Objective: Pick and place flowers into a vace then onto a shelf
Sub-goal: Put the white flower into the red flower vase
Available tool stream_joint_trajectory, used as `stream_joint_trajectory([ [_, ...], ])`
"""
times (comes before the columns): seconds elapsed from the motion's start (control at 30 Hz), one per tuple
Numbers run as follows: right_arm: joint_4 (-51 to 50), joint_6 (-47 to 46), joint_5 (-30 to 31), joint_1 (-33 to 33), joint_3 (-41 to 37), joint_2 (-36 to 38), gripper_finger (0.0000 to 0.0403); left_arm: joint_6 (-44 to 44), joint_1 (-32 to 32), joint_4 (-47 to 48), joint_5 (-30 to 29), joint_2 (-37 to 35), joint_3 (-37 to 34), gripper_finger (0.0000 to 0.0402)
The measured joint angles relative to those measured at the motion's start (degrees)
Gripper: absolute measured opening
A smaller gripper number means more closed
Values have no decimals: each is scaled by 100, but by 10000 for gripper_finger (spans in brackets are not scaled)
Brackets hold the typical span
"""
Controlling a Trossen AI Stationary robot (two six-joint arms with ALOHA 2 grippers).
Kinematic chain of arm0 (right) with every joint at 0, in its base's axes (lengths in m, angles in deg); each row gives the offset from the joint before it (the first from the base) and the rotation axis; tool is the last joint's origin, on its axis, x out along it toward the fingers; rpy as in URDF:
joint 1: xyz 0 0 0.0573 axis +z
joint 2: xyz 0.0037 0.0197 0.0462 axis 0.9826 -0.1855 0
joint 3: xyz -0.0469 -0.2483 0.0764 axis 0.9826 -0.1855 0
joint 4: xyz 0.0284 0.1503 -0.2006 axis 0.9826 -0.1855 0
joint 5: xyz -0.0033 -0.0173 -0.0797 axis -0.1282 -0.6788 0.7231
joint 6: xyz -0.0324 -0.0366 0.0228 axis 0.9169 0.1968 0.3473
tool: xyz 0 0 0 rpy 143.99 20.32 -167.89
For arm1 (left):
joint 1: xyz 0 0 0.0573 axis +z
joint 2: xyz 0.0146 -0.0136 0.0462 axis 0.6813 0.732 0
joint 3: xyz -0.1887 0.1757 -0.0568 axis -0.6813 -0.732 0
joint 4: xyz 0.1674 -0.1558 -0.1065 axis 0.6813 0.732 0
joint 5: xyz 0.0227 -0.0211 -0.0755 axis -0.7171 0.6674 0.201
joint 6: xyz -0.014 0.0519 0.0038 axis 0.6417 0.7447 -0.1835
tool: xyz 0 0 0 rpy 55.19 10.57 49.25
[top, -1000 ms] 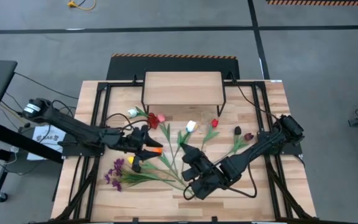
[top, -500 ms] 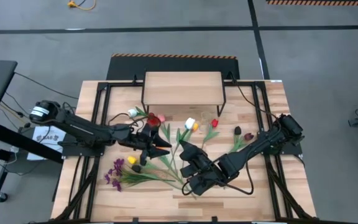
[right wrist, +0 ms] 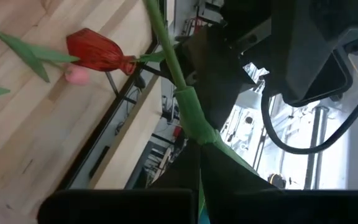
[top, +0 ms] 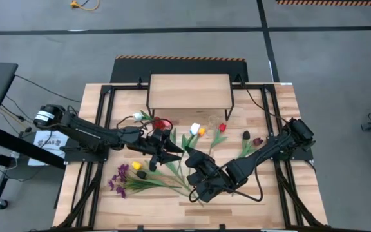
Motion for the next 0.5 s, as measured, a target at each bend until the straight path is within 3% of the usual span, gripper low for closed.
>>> stream_joint_trajectory([
  [0.5, -14, 2, 1, -2, -9, 0, 0, -9, -2, 465, -263, -10, 15, 167],
])
